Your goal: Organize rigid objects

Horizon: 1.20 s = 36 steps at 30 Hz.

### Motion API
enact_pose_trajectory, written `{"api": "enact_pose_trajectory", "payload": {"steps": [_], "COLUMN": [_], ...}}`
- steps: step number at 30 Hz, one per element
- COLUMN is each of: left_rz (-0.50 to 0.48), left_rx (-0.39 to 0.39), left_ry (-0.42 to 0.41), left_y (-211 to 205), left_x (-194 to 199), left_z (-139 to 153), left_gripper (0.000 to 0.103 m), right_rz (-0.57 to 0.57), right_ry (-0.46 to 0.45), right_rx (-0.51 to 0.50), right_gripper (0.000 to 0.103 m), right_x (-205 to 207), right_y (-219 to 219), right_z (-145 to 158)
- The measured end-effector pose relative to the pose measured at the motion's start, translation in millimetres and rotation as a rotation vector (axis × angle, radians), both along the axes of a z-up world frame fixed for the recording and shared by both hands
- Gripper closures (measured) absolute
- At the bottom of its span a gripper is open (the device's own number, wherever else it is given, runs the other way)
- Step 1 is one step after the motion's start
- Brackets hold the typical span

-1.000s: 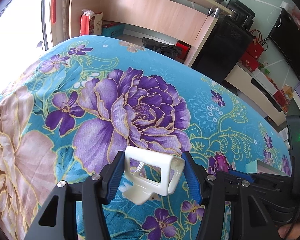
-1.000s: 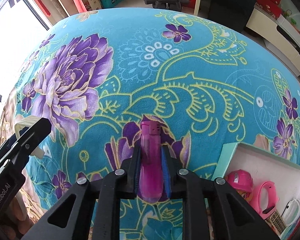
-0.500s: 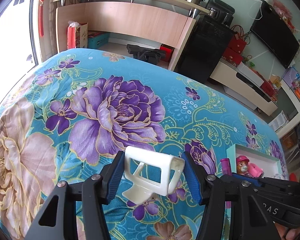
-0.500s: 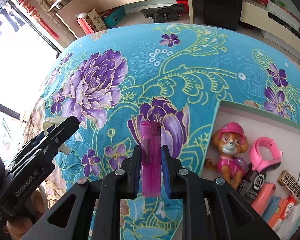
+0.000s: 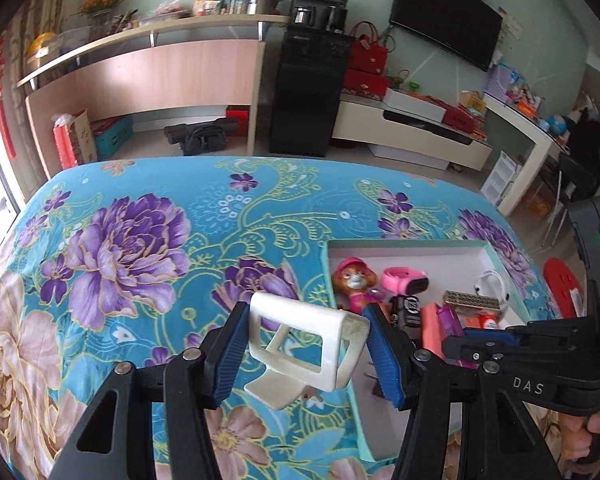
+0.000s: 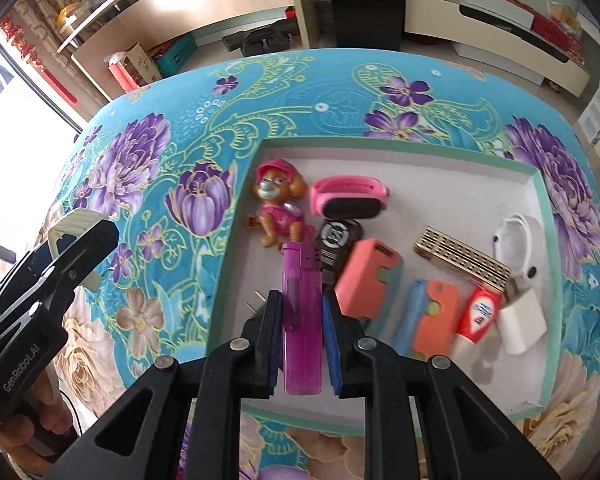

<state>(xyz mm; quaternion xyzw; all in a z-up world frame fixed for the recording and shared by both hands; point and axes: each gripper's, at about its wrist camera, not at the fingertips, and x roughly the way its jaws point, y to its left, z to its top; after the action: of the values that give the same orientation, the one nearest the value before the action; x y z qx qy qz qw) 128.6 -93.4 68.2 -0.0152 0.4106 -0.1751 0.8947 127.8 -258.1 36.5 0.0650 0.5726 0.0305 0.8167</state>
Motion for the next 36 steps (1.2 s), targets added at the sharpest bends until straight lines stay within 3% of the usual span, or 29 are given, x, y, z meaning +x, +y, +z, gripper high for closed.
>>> {"api": "enact_pose_trajectory", "payload": {"steps": [10, 17, 19, 21, 22, 25, 28, 30, 32, 36], "left_rz": [-0.2, -0.263, -0.256, -0.244, -0.235, -0.21, -0.172, -0.14, -0.102, -0.023], "left_rx": [0.083, 0.13, 0.136, 0.131, 0.126, 0.117, 0.116, 0.108, 0.107, 0.099], "left_ry": [-0.003, 0.004, 0.002, 0.002, 0.001, -0.003, 0.002, 0.008, 0.009, 0.022], "left_y": [-81, -110, -110, -106, -103, -93, -78, -65, -51, -19], "left_x": [-25, -30, -30, -28, -28, -28, -29, -29, -31, -36], "left_z": [-16, -36, -37, -36, -35, -30, -28, -26, -25, -24], "left_gripper": [0.042, 0.042, 0.04, 0.023, 0.02, 0.019, 0.008, 0.003, 0.002, 0.0], "right_rz": [-0.09, -0.113, -0.112, -0.117, -0.121, -0.129, -0.137, -0.142, -0.142, -0.125], "right_ry": [0.037, 0.041, 0.042, 0.042, 0.043, 0.044, 0.043, 0.037, 0.027, 0.016], "right_rx": [-0.032, -0.023, -0.026, -0.021, -0.017, -0.011, -0.024, -0.02, -0.021, -0.048], "right_gripper": [0.083, 0.083, 0.083, 0.083, 0.083, 0.083, 0.082, 0.076, 0.062, 0.05], "right_x": [-30, -37, -38, -37, -37, -38, -40, -44, -48, -55], "right_y": [-63, -76, -78, -78, -79, -80, -80, -81, -79, -70], "right_z": [-17, -26, -27, -28, -28, -29, -26, -23, -19, -13]}}
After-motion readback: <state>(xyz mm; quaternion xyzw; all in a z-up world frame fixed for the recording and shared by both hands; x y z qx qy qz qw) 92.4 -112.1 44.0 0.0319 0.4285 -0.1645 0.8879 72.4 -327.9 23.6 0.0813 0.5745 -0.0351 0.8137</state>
